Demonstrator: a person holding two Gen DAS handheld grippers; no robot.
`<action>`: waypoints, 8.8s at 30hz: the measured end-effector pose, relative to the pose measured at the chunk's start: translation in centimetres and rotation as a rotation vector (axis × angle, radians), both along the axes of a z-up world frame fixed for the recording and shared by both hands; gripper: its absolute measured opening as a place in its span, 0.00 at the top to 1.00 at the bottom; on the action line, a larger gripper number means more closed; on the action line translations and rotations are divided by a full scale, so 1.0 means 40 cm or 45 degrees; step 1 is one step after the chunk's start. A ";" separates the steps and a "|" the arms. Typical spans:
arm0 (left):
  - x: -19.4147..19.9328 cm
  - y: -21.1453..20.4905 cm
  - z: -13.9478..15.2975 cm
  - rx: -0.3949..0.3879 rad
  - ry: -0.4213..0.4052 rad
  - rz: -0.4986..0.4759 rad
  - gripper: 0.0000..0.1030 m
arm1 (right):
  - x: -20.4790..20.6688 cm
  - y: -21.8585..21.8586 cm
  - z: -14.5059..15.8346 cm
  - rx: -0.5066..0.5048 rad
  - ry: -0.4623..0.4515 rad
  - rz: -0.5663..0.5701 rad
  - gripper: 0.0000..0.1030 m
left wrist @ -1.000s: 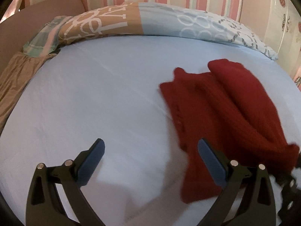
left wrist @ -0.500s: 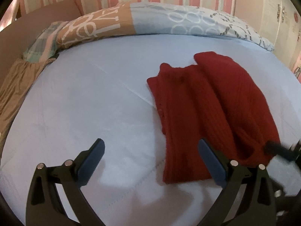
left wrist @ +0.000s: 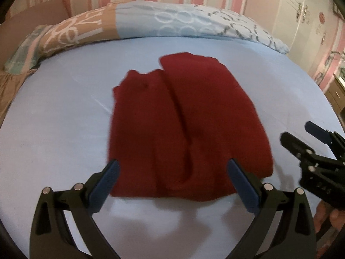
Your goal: Fold small clothes
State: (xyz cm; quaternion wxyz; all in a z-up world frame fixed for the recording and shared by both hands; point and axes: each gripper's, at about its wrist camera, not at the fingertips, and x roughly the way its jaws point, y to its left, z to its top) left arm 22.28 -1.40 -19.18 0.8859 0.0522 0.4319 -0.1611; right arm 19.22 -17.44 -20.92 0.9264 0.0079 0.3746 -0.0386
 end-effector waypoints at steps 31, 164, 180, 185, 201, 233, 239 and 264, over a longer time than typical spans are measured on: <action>-0.027 0.142 -0.125 0.309 -0.082 0.125 0.79 | 0.017 0.054 0.007 -0.015 0.043 0.106 0.17; 0.040 -0.068 0.027 0.071 -0.186 -0.082 0.69 | 0.072 0.007 0.068 0.076 -0.217 0.222 0.74; -0.099 -0.425 -0.092 0.141 -0.164 -0.230 0.63 | -0.075 -0.283 -0.070 0.026 -0.024 0.059 0.72; -0.084 -0.410 -0.105 0.141 -0.182 -0.164 0.35 | -0.076 -0.287 -0.077 0.064 -0.041 0.046 0.70; -0.115 -0.254 -0.047 0.091 -0.109 -0.049 0.09 | -0.179 -0.276 0.052 0.049 -0.090 -0.064 0.20; -0.344 -0.010 0.109 -0.015 -0.199 0.155 0.02 | -0.381 -0.139 0.133 0.171 -0.184 0.007 0.03; -0.451 0.074 0.175 0.001 -0.267 0.226 0.02 | -0.458 -0.052 0.168 0.100 -0.192 0.046 0.03; -0.621 0.106 0.265 -0.091 -0.374 0.221 0.02 | -0.622 0.018 0.244 0.050 -0.272 -0.003 0.03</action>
